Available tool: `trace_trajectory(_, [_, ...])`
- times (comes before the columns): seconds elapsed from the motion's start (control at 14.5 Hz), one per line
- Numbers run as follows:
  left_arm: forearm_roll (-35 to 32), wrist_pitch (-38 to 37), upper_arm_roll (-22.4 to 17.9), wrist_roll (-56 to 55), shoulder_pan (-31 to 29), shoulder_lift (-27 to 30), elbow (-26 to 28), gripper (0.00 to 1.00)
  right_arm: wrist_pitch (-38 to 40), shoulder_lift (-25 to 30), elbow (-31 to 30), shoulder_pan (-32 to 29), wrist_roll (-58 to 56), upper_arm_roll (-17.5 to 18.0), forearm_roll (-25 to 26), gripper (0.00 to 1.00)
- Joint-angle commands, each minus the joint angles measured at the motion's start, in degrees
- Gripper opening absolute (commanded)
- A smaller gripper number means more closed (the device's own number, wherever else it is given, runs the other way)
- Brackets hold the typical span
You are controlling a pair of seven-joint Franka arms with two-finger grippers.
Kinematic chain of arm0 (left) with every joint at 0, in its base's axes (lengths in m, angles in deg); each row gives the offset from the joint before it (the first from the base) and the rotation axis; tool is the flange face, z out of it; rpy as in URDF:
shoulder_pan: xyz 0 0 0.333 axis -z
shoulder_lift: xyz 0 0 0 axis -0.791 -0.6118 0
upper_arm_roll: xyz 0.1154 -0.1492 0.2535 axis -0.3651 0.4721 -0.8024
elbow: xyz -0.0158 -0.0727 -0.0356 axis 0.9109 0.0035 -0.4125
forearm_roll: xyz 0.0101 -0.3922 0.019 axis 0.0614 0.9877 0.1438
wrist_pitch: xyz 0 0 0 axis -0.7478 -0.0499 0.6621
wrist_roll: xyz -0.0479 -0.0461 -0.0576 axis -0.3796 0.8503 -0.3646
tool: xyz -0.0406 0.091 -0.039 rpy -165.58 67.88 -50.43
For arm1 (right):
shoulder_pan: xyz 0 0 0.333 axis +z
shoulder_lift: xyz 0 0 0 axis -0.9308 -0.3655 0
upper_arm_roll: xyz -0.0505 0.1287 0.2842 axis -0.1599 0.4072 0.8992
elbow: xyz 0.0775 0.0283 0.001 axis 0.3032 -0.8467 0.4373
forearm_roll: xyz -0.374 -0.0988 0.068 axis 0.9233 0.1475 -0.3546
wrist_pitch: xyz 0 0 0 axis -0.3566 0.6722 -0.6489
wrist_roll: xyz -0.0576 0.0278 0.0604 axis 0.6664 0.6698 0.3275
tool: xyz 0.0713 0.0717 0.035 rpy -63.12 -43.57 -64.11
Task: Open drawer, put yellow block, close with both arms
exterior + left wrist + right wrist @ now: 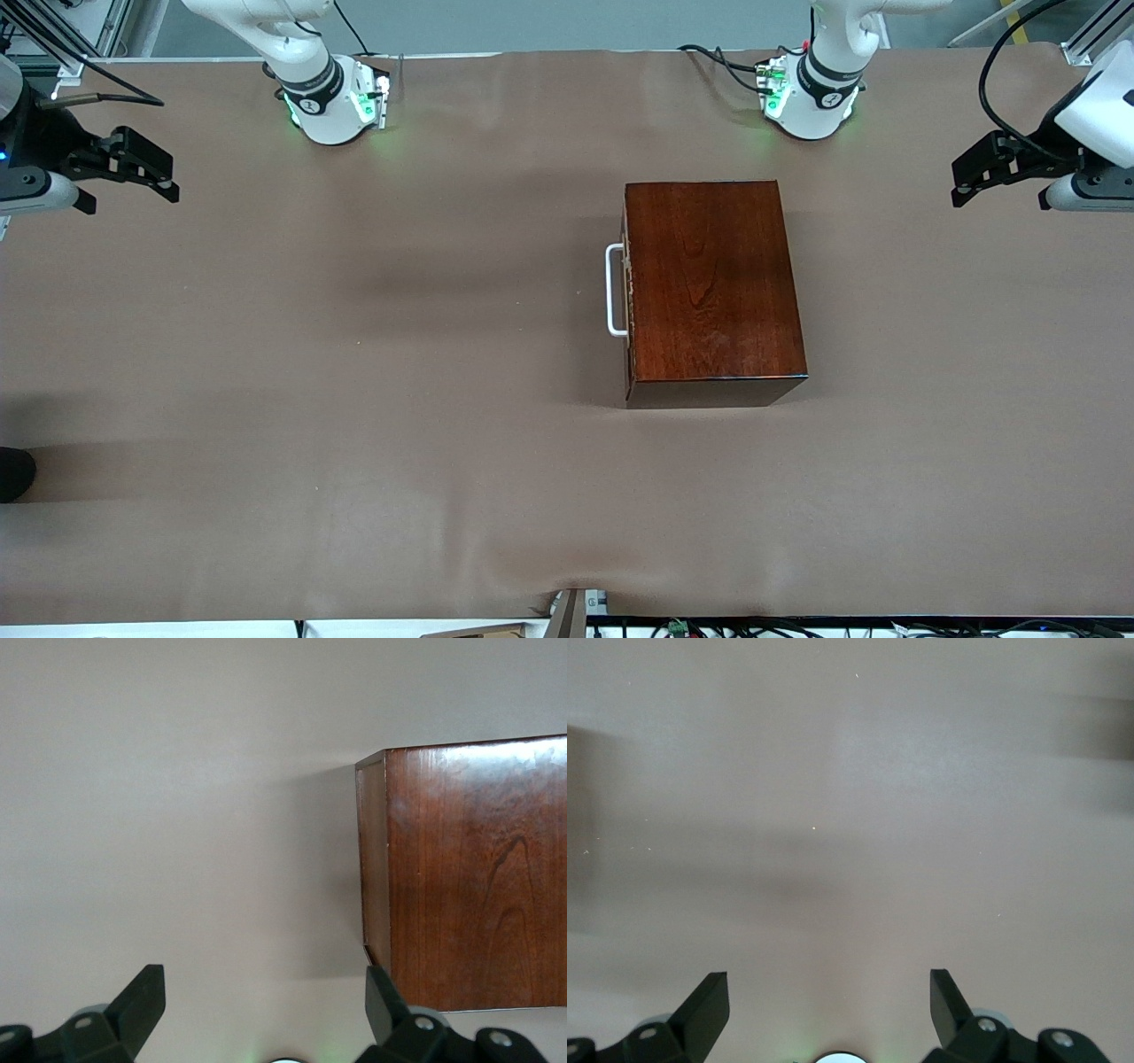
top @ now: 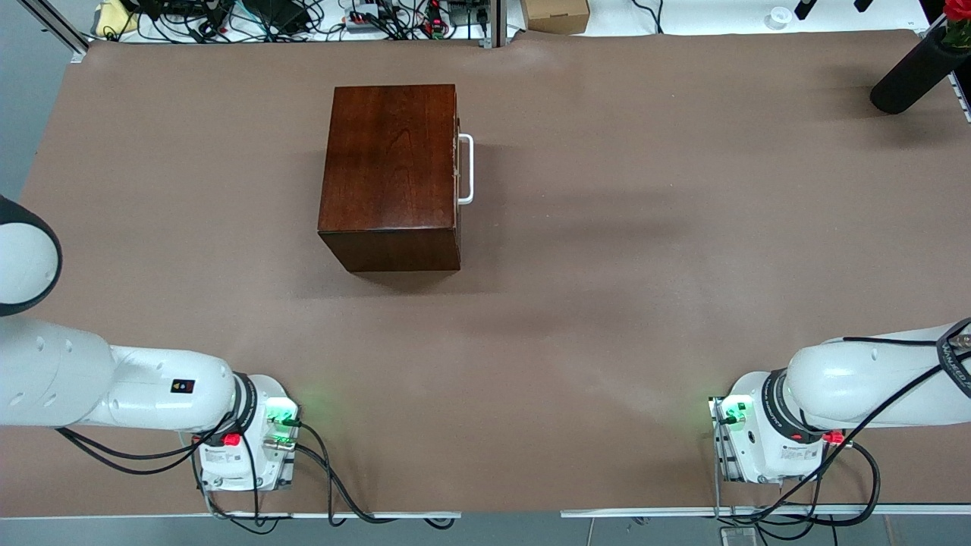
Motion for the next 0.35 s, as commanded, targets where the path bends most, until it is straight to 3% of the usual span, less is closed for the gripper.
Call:
trace_trajectory(0.0, [1.2, -1.0, 0.4, 1.6, -1.1, 1.1, 0.0, 1.00, 0.7, -0.6, 1.2, -0.1, 1.0, 0.1, -0.4, 1.00])
trace_trajectory(0.28, [1.4, -1.0, 0.4, 2.2, -1.2, 1.0, 0.0, 1.00, 0.7, -0.6, 1.2, -0.1, 1.1, 0.1, -0.4, 1.00])
